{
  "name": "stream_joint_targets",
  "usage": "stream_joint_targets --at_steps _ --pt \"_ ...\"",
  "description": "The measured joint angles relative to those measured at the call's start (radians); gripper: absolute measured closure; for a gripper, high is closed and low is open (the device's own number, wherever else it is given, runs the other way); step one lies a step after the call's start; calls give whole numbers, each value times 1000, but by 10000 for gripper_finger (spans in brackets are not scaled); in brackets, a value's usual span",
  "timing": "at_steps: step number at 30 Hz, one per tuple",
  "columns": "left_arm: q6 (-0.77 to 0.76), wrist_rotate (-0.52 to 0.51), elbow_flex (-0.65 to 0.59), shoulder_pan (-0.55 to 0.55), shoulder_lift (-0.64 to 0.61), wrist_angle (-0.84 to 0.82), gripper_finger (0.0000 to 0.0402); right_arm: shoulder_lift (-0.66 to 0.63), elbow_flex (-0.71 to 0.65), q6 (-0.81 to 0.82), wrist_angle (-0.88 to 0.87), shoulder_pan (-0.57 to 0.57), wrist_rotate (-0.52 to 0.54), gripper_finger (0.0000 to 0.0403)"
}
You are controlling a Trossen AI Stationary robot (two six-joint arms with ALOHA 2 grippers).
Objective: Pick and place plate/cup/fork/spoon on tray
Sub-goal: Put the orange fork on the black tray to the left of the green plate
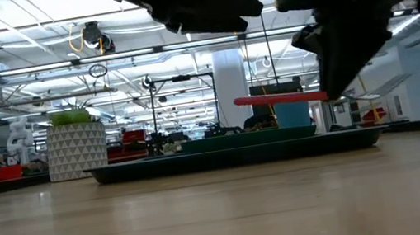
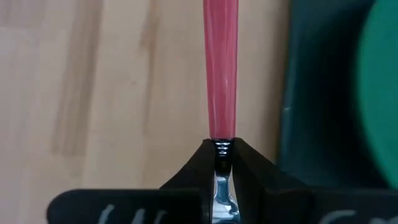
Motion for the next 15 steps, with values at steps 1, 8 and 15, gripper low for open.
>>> stream_joint_targets --at_steps 1,8,15 --pt "-13 -9 0 0 0 -3 66 0 5 -7 0 -11 8 383" --pt "-35 -105 0 5 0 -86 86 0 29 -65 0 -66 26 383" --pt "-67 -114 0 29 0 -139 101 0 45 -121 15 -88 52 383"
